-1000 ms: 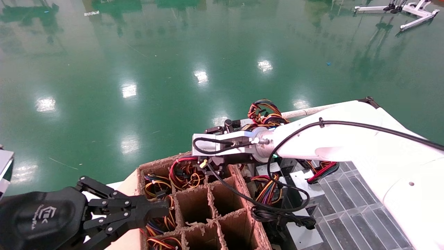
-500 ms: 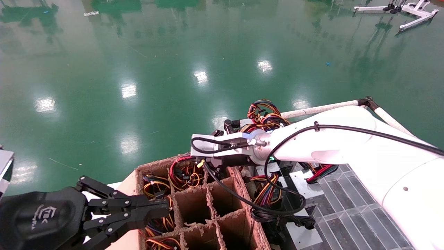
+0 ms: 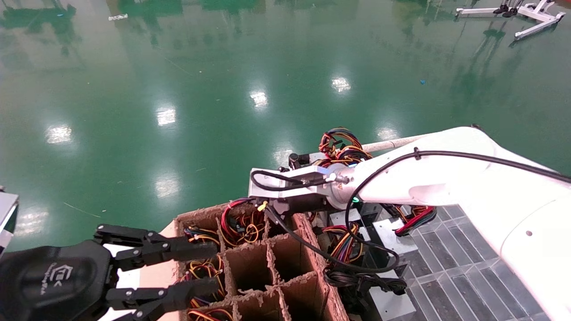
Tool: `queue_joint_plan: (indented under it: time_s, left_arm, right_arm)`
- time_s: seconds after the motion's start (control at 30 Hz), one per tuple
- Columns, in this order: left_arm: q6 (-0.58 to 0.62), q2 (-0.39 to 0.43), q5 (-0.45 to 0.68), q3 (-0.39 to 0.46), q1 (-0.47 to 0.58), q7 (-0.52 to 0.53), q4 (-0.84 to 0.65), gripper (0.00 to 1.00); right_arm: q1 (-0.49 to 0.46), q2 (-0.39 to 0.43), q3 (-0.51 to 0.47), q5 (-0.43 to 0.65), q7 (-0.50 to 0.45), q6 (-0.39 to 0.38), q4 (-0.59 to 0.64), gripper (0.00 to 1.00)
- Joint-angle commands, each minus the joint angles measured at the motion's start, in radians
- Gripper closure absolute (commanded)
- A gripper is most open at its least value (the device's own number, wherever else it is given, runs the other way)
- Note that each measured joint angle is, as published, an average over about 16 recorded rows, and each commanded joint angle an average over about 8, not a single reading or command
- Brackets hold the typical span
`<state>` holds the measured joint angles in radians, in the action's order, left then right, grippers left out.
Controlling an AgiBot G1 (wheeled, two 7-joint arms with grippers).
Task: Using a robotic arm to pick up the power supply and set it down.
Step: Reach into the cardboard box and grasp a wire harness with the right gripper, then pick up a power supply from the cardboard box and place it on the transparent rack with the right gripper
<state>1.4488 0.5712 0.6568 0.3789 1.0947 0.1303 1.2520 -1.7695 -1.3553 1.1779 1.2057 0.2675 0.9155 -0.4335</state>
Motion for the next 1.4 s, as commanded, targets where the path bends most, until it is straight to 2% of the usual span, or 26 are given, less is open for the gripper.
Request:
queue_joint_plan:
  time_s: [0.03,0.37,0.63,0.93,1.2,1.4]
  left_arm:
    - [0.000,0.000,0.000,0.000,0.000,0.000,0.000,0.00]
    - [0.000,0.000,0.000,0.000,0.000,0.000,0.000,0.00]
    - [0.000,0.000,0.000,0.000,0.000,0.000,0.000,0.00]
    - [0.000,0.000,0.000,0.000,0.000,0.000,0.000,0.00]
    - [0.000,0.000,0.000,0.000,0.000,0.000,0.000,0.00]
    - [0.000,0.000,0.000,0.000,0.000,0.000,0.000,0.00]
  right_arm:
    - [-0.007,0.002,0.002,-0.013,0.006,0.009,0.009,1.00]
    - [-0.059,0.036,-0.049,-0.112,0.065,0.097,0.056,1.00]
    - [-0.121,0.144,-0.130,-0.231,0.069,0.227,0.033,1.00]
    - [-0.186,0.352,-0.187,-0.289,0.029,0.279,-0.159,1.00]
    - [-0.207,0.604,-0.230,-0.304,-0.058,0.235,-0.393,1.00]
    - [-0.212,0.786,-0.243,-0.294,-0.123,0.225,-0.505,1.00]
